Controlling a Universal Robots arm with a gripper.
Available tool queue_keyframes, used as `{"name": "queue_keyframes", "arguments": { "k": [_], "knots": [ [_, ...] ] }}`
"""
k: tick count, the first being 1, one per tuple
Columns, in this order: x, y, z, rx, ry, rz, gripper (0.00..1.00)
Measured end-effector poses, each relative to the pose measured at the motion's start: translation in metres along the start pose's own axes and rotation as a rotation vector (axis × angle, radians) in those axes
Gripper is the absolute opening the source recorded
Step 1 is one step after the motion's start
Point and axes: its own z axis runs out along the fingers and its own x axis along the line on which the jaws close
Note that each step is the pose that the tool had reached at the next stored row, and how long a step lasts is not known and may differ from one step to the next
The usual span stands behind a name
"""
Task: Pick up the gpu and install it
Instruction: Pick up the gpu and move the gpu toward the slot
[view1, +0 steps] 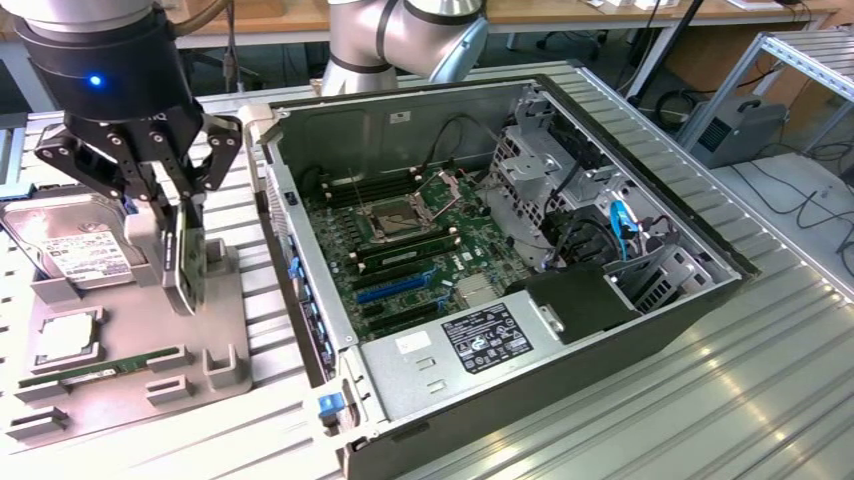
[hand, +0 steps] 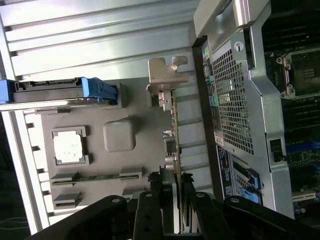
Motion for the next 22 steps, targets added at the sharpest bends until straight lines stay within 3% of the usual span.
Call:
{"name": "queue_keyframes", "arguments": {
  "k": [14, 19, 22],
  "knots": [
    [-0.001, -0.0001, -0.0153, 0.0016, -0.0002, 0.000, 0.28],
    [-0.002, -0.0005, -0.0469, 0.0037, -0.0007, 0.000, 0.28],
    [-0.002, -0.0009, -0.0736, 0.0044, -0.0007, 0.000, 0.28]
  ]
}}
